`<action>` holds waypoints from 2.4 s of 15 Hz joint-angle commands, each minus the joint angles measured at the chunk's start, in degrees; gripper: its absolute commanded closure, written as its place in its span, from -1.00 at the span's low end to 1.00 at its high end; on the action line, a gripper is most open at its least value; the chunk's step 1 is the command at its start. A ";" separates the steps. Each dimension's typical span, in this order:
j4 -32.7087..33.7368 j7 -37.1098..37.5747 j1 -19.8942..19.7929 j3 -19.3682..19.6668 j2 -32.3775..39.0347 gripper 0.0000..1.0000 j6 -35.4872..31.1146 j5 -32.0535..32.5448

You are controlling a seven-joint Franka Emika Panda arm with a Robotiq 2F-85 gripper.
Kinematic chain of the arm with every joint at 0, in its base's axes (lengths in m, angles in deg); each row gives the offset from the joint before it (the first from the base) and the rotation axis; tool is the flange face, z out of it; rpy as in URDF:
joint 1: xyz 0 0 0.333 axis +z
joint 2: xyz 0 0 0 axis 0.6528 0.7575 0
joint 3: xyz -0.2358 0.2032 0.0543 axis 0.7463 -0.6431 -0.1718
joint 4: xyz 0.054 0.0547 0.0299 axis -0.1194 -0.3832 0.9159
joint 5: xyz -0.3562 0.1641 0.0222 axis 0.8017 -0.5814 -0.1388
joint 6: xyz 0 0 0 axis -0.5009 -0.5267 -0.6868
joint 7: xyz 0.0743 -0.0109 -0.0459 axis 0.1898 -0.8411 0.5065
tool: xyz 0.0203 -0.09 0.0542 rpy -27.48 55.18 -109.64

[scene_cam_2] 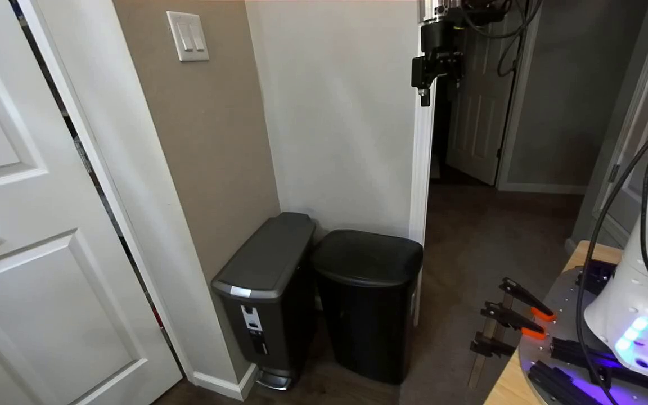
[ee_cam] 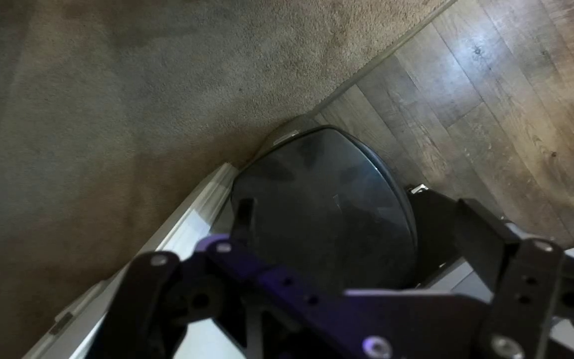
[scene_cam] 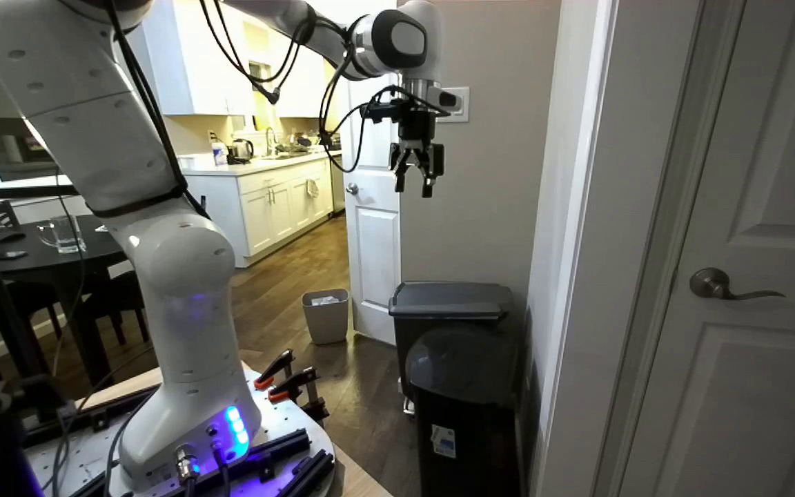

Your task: Open the lid to the black bin

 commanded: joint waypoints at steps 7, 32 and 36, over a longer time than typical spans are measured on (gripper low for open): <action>22.02 -3.64 9.57 -9.43 19.83 -1.00 3.73 2.37; 44.46 -0.91 22.15 -7.86 57.69 -1.00 1.81 25.27; 45.45 1.43 23.78 -7.32 61.80 -1.00 -0.40 25.88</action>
